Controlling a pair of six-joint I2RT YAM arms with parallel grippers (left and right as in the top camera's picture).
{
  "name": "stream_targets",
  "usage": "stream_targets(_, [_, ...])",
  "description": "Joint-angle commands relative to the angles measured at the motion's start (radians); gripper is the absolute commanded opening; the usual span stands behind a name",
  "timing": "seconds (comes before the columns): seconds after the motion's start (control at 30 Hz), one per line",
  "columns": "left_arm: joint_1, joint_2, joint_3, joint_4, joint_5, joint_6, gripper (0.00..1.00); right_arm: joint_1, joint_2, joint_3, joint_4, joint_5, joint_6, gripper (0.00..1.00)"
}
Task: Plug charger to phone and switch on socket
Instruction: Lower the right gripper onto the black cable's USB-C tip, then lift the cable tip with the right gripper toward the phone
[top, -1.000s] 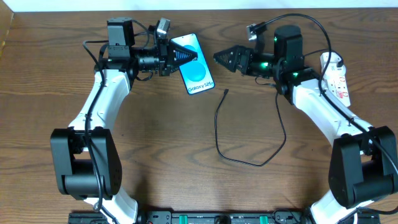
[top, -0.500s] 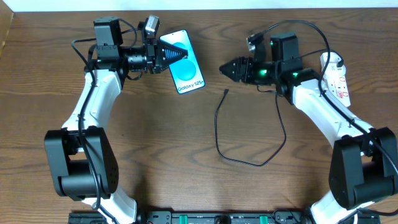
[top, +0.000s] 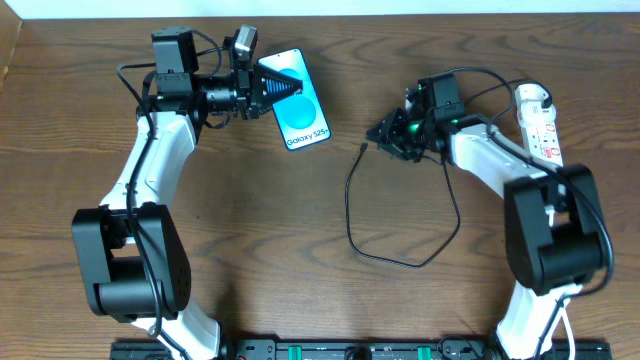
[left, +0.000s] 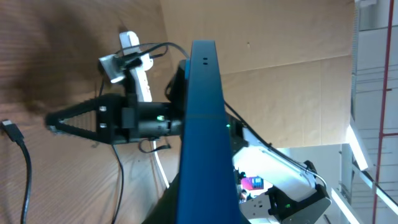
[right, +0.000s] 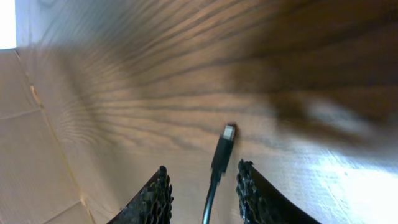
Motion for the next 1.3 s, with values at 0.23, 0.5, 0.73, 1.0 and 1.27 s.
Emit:
stream_targets(0.23, [0.003,-0.014,0.004,0.006,0.016,-0.005,0.08,0.054,0.167,0.001,0.169,-0.147,0.194,0.31])
stream_targets(0.5, [0.003,-0.014,0.004,0.005,-0.002,-0.005,0.07,0.063,0.167,0.001,0.166,-0.129,0.172,0.13])
stream_targets(0.73, [0.017,-0.015,0.004,0.007,-0.06,-0.006,0.07,0.029,0.139,0.001,0.455,-0.402,-0.039,0.01])
stream_targets(1.0, [0.078,-0.015,0.005,0.59,0.064,-0.488,0.07,0.051,-0.107,0.001,0.401,-0.838,-0.277,0.01])
stream_targets(1.27, [0.08,-0.015,0.005,0.684,-0.007,-0.612,0.07,0.164,-0.143,0.001,0.418,-0.862,-0.245,0.01])
